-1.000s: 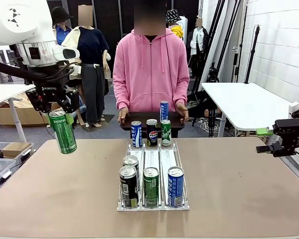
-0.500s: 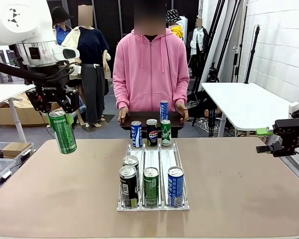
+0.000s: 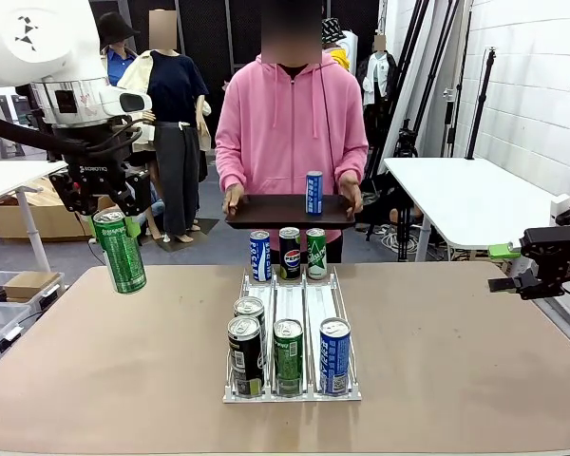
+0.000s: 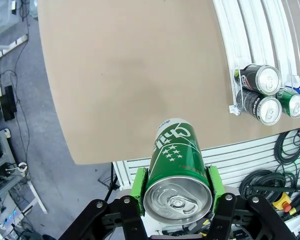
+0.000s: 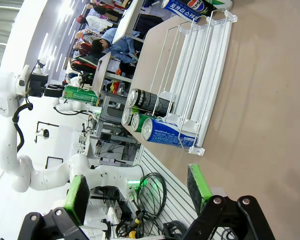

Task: Retrieve and hand over the desired beverage to the person.
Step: Place the picked can on the Handle tray extended by the person.

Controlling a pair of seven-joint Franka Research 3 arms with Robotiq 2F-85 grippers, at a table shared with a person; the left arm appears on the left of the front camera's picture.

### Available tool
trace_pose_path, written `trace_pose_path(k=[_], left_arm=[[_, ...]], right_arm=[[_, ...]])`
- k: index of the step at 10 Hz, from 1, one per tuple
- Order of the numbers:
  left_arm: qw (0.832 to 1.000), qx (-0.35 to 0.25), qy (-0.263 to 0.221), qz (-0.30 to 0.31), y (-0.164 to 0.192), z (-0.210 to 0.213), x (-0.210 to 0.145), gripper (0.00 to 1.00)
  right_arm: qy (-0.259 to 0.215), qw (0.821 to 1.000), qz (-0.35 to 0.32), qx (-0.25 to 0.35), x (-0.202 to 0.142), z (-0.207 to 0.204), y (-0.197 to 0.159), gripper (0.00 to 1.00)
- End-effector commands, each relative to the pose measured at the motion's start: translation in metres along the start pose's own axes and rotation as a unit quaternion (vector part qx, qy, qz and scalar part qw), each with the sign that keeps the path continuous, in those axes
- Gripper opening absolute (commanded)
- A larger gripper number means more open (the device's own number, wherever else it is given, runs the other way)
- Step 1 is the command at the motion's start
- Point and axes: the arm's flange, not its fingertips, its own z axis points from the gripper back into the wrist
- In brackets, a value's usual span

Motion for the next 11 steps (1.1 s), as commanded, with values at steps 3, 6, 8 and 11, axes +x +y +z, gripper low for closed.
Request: trace_pose_path(k=[3, 6, 8, 11], left_arm=[[1.000, 0.001, -0.004, 0.002, 0.0019, 0.0037, -0.0001, 0.00], [1.000, 0.001, -0.004, 0.002, 0.0019, 0.0037, -0.0001, 0.00], [1.000, 0.001, -0.004, 0.002, 0.0019, 0.0037, -0.0001, 0.00], [1.000, 0.001, -0.004, 0.002, 0.0019, 0.0037, -0.0001, 0.00]], right_arm=[[-0.002, 1.000, 0.001, 0.005, 0.0001, 0.0004, 0.0003, 1.00], [-0.002, 1.000, 0.001, 0.005, 0.0001, 0.0004, 0.0003, 1.00], [-0.002, 1.000, 0.001, 0.005, 0.0001, 0.0004, 0.0003, 1.00], [-0.002, 1.000, 0.001, 0.005, 0.0001, 0.0004, 0.0003, 1.00]])
